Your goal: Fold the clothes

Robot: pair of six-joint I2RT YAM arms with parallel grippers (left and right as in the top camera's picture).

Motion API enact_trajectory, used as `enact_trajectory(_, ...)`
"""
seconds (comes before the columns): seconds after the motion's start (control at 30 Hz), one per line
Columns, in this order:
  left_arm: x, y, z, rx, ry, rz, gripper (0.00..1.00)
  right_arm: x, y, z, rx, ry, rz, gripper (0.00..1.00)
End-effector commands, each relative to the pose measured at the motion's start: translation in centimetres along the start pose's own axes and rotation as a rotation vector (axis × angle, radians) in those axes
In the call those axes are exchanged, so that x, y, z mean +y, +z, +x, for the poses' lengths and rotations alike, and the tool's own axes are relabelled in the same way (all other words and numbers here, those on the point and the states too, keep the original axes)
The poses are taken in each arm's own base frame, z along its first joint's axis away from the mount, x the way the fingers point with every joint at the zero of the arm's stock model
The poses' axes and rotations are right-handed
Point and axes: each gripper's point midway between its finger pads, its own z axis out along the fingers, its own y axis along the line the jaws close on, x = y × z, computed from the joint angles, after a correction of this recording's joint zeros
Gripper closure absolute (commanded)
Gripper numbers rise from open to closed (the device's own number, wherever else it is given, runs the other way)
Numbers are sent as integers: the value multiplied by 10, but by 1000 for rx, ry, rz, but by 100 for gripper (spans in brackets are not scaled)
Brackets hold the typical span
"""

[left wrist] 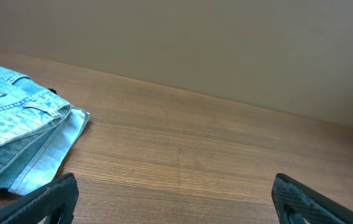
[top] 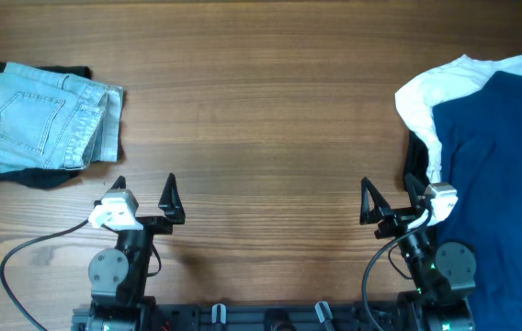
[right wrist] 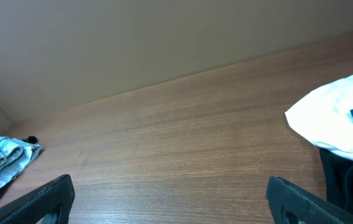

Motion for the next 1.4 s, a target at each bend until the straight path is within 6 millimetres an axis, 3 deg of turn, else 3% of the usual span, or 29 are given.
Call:
enact_trajectory(0.0, 1, 0, 1, -3, -14, 3, 0, -1, -1, -4, -19, 5, 8, 0)
enact_trajectory(1.03, 1, 0, 2, -2, -14, 2, 0, -4, -1, -4, -23, -12, 25, 0)
enact_trajectory(1.1, 1, 0, 2, -2, -14, 2, 0, -7, -1, -8, -41, -73, 49, 0)
enact_trajectory(1.3, 1, 0, 2, -2, -14, 2, 0, 36, -4, -22, -145, -620, -159, 0)
enact_trajectory(1.37, 1, 0, 2, -2, -14, 2, 0, 35, -2, -14, -136, -664, -173, 0)
